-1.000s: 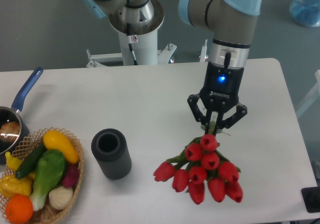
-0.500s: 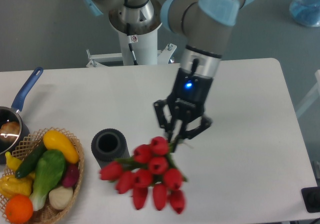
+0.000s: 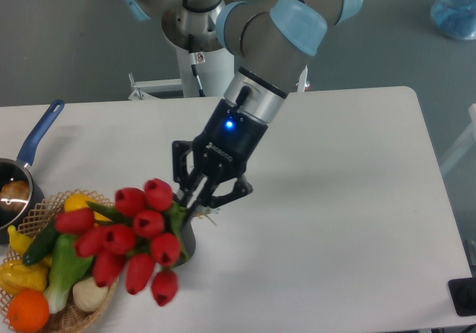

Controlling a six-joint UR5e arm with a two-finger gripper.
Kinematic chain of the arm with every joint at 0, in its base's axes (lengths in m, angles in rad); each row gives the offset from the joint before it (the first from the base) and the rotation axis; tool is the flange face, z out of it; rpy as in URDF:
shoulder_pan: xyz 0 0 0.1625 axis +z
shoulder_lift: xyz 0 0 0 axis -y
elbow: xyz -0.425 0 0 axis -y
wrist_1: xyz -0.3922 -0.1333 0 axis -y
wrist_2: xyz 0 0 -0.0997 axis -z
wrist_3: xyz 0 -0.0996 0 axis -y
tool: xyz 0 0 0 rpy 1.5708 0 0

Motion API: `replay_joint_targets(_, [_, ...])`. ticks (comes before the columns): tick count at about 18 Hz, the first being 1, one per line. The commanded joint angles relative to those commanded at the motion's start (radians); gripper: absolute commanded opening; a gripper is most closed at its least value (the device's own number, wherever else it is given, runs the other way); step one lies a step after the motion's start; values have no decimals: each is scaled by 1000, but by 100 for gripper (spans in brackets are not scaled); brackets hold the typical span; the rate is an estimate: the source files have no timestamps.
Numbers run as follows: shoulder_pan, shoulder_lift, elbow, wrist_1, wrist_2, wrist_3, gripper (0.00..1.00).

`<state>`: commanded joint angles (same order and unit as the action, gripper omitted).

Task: Insert the flowers into the vase
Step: 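Carry the held red tulip bunch over the black vase with the gripper, then lower the tulip stems into the vase opening with the gripper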

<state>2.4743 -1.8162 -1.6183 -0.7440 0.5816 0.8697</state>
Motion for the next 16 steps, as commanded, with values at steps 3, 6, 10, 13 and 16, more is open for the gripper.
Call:
replay_joint_targets(3, [-2,-2,-2,17,-35,8,14])
replay_joint_targets(6, [-14,-3,-5,20,-37,23,14])
replay_joint_targets(10, [-14,2,-49,21,-68,52,14])
replay_joint_targets(13, [-11,20,-95,21,-120,69,14])
replay_joint_targets(16, [-8,25,-103,20,-151,68,14])
